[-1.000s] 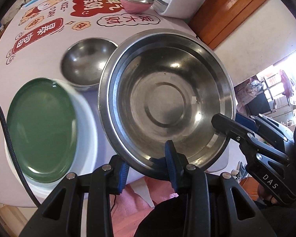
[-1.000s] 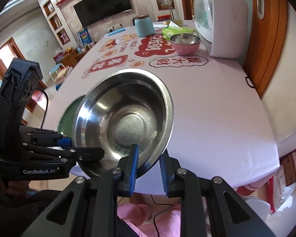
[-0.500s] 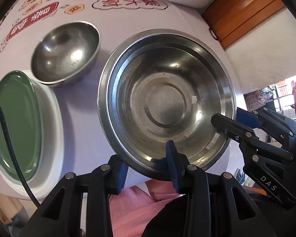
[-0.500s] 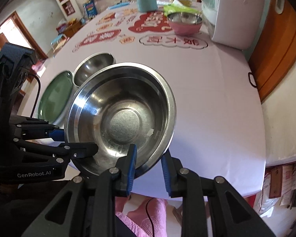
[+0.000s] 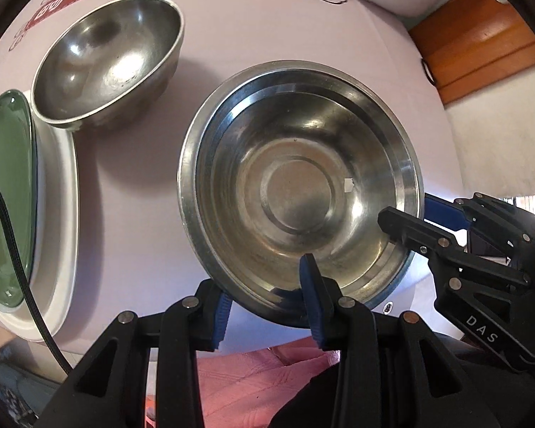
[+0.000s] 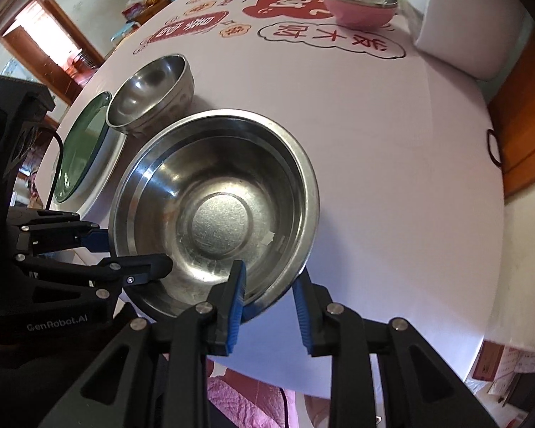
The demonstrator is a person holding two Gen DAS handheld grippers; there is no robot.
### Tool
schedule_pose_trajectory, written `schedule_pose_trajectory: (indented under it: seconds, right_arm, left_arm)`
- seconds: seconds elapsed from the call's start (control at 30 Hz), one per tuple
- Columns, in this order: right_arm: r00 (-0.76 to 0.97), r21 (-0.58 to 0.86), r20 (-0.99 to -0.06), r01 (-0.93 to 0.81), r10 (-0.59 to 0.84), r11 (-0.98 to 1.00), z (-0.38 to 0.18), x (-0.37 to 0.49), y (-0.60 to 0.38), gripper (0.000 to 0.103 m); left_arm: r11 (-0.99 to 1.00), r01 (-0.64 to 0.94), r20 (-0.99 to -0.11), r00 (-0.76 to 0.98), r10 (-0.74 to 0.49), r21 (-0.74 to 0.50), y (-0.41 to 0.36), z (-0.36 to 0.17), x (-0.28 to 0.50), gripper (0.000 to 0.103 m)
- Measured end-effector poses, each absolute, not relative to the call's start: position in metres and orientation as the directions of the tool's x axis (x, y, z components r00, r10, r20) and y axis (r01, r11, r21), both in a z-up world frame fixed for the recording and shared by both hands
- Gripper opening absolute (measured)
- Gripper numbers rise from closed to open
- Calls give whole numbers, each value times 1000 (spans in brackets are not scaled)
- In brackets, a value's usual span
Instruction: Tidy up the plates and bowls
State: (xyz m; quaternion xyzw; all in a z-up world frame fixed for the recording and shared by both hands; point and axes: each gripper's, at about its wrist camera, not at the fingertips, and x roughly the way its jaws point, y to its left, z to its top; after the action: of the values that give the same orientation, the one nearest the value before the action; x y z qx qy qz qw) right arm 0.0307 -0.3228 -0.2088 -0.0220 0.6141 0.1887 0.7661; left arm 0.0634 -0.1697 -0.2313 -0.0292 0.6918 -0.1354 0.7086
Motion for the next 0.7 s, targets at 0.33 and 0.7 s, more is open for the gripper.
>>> schedule_pose_trajectory:
  seconds: [0.33, 0.7]
  right_arm:
    - [193, 175, -946, -376, 262, 910, -204, 47, -322, 30]
    - [228, 219, -920, -371, 317, 902, -197, 53, -343, 47]
  left_arm:
    - [984, 106, -987, 58, -148, -141, -157, -223, 66, 36]
    - [998, 59, -991, 129, -26, -19, -149, -203, 62, 55]
